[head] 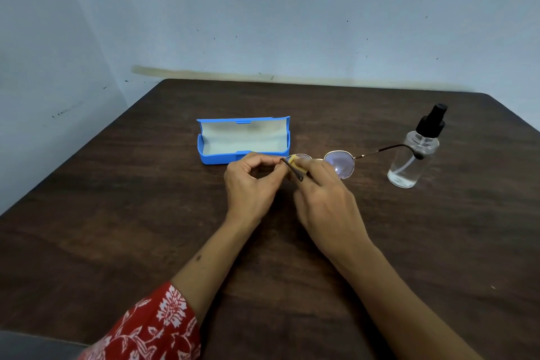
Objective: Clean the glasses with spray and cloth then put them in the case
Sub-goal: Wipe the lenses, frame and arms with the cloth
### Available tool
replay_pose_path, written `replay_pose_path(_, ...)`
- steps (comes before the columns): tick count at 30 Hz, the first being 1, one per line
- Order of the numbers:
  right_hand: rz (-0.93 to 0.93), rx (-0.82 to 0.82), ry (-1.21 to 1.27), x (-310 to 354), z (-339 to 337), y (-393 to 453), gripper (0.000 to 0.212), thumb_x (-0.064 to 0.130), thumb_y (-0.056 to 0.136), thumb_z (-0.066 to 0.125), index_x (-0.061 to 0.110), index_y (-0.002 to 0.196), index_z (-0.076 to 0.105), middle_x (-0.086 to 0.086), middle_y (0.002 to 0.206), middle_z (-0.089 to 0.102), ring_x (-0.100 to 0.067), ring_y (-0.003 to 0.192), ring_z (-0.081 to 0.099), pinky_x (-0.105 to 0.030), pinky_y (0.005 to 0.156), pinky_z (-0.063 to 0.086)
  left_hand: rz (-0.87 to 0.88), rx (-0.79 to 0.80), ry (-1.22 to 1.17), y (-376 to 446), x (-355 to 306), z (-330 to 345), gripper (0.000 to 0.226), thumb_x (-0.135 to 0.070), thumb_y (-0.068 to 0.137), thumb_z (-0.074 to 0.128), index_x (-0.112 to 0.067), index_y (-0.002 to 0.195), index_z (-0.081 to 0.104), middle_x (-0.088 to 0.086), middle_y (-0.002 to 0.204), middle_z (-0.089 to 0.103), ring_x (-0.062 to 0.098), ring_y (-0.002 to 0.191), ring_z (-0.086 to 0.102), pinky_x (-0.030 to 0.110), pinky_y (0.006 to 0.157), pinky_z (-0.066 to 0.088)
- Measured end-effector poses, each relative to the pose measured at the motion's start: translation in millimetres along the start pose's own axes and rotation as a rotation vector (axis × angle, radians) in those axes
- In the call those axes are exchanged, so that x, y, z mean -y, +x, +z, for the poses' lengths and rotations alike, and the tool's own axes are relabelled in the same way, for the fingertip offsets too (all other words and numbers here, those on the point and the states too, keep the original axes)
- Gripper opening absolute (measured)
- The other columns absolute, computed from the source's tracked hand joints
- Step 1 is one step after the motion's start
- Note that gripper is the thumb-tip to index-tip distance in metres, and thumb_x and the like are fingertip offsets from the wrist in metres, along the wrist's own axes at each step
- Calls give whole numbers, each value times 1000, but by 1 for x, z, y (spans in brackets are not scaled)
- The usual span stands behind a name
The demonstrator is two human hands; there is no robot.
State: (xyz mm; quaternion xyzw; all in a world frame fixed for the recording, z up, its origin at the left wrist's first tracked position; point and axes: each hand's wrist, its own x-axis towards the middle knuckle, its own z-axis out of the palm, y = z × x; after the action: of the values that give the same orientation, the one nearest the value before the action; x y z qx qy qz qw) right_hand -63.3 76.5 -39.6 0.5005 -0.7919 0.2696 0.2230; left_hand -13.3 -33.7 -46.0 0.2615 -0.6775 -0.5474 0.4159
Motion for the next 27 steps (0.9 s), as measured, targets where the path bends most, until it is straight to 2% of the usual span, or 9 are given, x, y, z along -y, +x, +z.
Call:
replay_pose_path(4, 112, -38, -22, -6, -1, 3, 31, -9, 73, 65, -7, 103, 67, -21, 108, 65, -33, 98, 65, -31, 61, 55, 18, -6, 22, 1, 1, 0, 16, -2, 69, 76, -18, 72, 73, 1, 76, 73, 13, 74, 69, 33, 77, 56)
replay_pose_path(9, 6, -35, -37, 1, 0, 1, 37, 5, 78, 40, -4, 100, 68, -15, 103, 67, -29, 93, 66, -27, 64, 55, 22, 7, 25, 1, 2, 0, 10, -5, 71, 76, -15, 75, 74, 2, 76, 72, 15, 77, 69, 35, 79, 56)
replay_pose_path(12, 87, -40, -48, -3, -2, 3, 26, -5, 76, 61, -5, 101, 68, -17, 106, 66, -30, 96, 66, -28, 56, 54, 23, 0, 27, 1, 2, 0, 11, -4, 71, 75, -14, 75, 74, 2, 76, 72, 15, 77, 69, 36, 80, 56)
replay_pose_path(14, 135, -44, -35, -6, -2, 3, 33, -10, 69, 69, -6, 102, 68, -19, 108, 66, -33, 98, 65, -30, 54, 54, 22, 1, 27, 1, 2, 1, 12, -2, 70, 75, -13, 74, 74, 3, 77, 72, 16, 77, 69, 37, 81, 57)
replay_pose_path(16, 74, -65, -33, -3, -1, 2, 29, -6, 74, 59, -5, 101, 68, -18, 106, 66, -32, 97, 65, -30, 58, 55, 16, 4, 21, 1, 1, 2, 11, -2, 71, 74, -12, 74, 74, 5, 77, 72, 18, 77, 69, 39, 82, 56)
replay_pose_path(19, 4, -41, -18, 1, 1, 1, 37, 4, 77, 40, -4, 100, 68, -15, 103, 67, -29, 94, 66, -29, 63, 55, 14, 0, 21, 1, 2, 1, 7, -4, 71, 75, -9, 76, 74, 6, 77, 72, 18, 77, 69, 41, 82, 56)
replay_pose_path(22, 83, -35, -28, -3, -2, 2, 28, -6, 75, 57, -4, 101, 68, -18, 107, 66, -31, 96, 65, -29, 58, 54, 3, -2, 16, 1, 2, 1, 8, -2, 71, 75, -10, 75, 74, 7, 77, 72, 21, 79, 70, 42, 82, 56)
replay_pose_path(24, 130, -42, -25, -5, -2, 2, 33, -12, 69, 66, -6, 101, 68, -20, 107, 66, -33, 96, 65, -31, 56, 54, 12, 0, 27, 1, 2, 2, 9, -2, 71, 75, -10, 75, 74, 5, 77, 72, 19, 78, 70, 39, 81, 57)
replay_pose_path(27, 46, -55, -35, 2, -1, 1, 31, -2, 77, 49, -5, 101, 68, -17, 105, 66, -31, 95, 65, -30, 62, 55, 26, 8, 30, 1, 3, 1, 9, -4, 71, 75, -10, 77, 75, 3, 75, 72, 16, 76, 69, 36, 80, 56)
